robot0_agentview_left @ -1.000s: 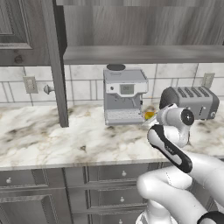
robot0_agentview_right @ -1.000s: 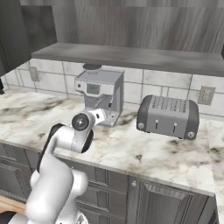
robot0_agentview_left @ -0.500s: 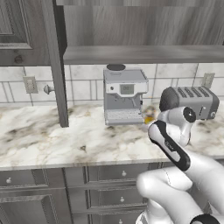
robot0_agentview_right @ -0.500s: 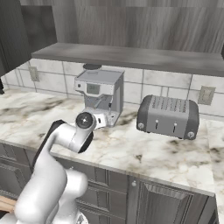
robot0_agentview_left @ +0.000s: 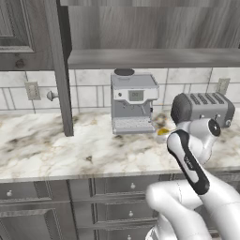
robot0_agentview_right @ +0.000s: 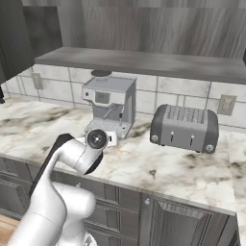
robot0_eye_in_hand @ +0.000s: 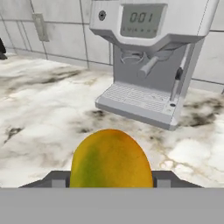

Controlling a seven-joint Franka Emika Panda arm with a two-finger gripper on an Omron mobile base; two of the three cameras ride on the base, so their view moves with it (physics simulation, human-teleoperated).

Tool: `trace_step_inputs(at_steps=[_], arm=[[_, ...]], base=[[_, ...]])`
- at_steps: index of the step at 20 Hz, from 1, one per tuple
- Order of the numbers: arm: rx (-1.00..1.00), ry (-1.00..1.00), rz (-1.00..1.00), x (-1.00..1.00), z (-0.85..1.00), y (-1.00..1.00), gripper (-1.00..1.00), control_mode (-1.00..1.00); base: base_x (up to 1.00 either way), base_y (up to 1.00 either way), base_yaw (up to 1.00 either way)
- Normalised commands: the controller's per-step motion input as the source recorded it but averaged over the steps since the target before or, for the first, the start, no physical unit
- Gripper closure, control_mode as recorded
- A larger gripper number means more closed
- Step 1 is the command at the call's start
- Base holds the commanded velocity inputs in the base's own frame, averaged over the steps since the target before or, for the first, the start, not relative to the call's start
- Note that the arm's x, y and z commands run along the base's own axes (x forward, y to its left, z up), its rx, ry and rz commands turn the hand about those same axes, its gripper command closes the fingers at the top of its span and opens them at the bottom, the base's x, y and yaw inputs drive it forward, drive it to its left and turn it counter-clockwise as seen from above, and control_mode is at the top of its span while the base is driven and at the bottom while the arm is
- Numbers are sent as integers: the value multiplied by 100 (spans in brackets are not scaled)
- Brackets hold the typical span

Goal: Pick the mangos from the cabinet and place them in one bowl. Pick the peach from the sink and place it in the other bowl.

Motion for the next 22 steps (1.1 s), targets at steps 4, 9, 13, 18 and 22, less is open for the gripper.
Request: trace_step_inputs(at_steps=[4,9,13,18,22], arm=[[7,0,0,-14,-1,0,100,100],[0,0,0,0,0,0,100,100],[0,0,0,0,0,0,100,100],[0,0,0,0,0,0,100,100],[0,0,0,0,0,0,100,100]], base=[[-21,0,0],[-56,5,-2],[-61,8,-2],[-57,6,-5],[-59,4,-12]])
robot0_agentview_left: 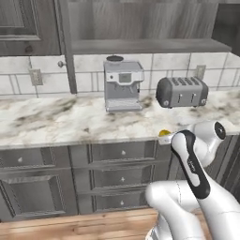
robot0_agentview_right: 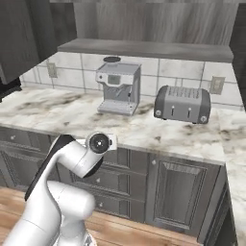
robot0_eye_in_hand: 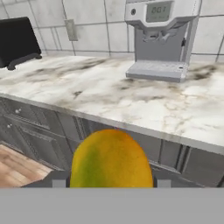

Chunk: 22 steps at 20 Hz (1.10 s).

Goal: Pick the mangos from the cabinet and place them in one bowl. Pick the peach from the sink and place it in the other bowl.

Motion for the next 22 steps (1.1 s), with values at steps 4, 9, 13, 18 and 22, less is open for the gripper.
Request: trace_step_inputs(at_steps=[4,9,13,18,22], arm=[[0,0,0,0,0,0,100,100],[0,0,0,0,0,0,100,100],[0,0,0,0,0,0,100,100],[0,0,0,0,0,0,100,100],[0,0,0,0,0,0,100,100]], base=[[-63,3,-23],[-62,1,-33],[-59,1,-36],[-61,0,-36],[-58,0,-36]])
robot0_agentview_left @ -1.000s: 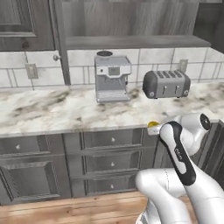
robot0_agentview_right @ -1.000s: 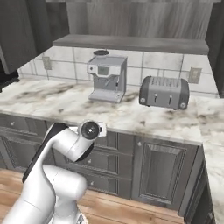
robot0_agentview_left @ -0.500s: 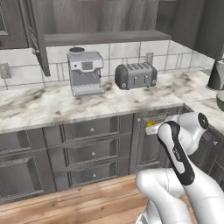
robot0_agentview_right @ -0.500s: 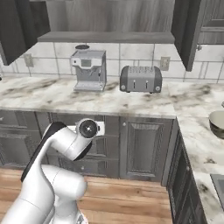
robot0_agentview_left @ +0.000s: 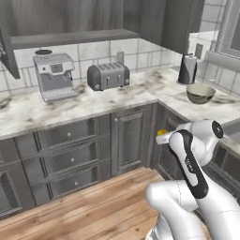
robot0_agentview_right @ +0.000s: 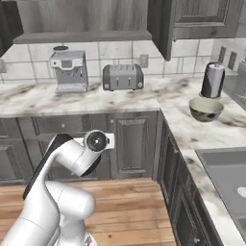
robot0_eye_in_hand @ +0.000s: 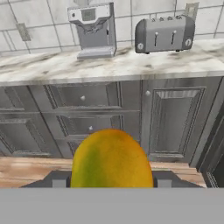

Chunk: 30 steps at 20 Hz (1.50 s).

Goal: Pick the mangos from the cabinet and place them in one bowl. Pick the peach from the sink and place it in the other bowl.

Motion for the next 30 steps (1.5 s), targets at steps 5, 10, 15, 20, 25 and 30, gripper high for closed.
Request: trace_step_inputs(at_steps=[5,10,15,20,25,30], arm=[[0,0,0,0,0,0,100,100],[0,0,0,0,0,0,100,100],[0,0,0,0,0,0,100,100],[0,0,0,0,0,0,100,100],[0,0,0,0,0,0,100,100],[0,0,0,0,0,0,100,100]], base=[[-60,0,-36],[-55,0,-36],[-48,0,-35],[-49,0,-35],[-53,0,-35],[-54,0,-34]])
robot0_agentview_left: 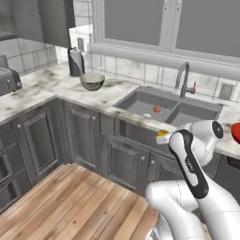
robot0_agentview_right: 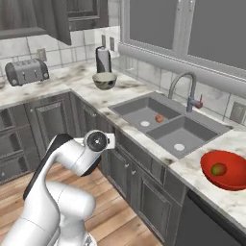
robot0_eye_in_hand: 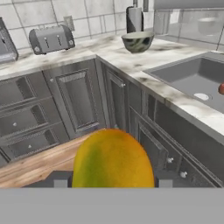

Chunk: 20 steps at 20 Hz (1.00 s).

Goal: Pick the mangos from the cabinet and place them in one bowl. Pick the peach from the sink and place it in the other bowl.

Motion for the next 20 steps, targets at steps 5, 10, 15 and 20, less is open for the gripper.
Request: trace_step_inputs(at_steps=[5,10,15,20], arm=[[0,0,0,0,0,0,100,100],[0,0,0,0,0,0,100,100],[0,0,0,0,0,0,100,100],[0,0,0,0,0,0,100,100]], base=[[-46,0,-34],[-39,0,-32],[-20,0,-29],[-4,0,-27]])
